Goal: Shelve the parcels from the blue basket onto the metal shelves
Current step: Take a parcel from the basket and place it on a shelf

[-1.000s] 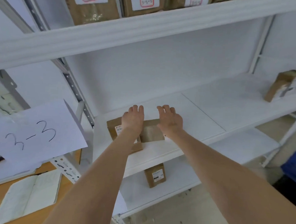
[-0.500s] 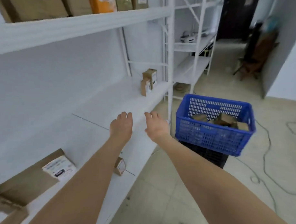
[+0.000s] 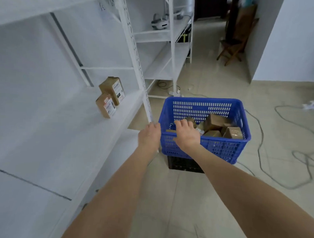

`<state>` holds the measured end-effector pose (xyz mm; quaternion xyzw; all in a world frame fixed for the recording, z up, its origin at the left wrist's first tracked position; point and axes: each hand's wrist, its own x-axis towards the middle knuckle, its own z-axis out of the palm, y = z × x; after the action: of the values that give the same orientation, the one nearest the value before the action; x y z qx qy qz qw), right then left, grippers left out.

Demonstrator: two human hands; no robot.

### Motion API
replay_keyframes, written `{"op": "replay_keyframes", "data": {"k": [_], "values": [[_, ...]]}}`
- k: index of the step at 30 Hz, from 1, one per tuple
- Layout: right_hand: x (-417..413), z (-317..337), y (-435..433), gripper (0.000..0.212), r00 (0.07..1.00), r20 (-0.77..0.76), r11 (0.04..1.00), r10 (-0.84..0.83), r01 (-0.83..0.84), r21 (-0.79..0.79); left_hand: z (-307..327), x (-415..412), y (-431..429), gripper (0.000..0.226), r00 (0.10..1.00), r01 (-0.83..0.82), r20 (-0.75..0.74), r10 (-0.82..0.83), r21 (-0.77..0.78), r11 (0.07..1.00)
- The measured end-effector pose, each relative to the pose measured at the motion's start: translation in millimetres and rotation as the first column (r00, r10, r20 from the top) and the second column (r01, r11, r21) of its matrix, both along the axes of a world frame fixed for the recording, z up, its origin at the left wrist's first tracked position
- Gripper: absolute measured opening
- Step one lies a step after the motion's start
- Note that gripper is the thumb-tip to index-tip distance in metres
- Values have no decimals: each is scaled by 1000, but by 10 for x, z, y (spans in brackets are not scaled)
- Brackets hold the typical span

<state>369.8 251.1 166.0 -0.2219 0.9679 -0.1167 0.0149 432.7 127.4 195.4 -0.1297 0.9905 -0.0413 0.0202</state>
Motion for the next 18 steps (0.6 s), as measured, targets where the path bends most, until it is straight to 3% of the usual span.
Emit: {"op": "replay_keyframes", "data": {"k": [9, 18], "values": [[-1337, -148, -42, 52, 990, 25, 990, -141, 141, 21, -239, -1583, -100, 47, 983, 185, -28, -184, 44, 982], [-2720, -518, 39, 56, 977, 58, 978, -206, 202, 56, -646, -3006, -161, 48, 978, 203, 37, -207, 99, 974]]}}
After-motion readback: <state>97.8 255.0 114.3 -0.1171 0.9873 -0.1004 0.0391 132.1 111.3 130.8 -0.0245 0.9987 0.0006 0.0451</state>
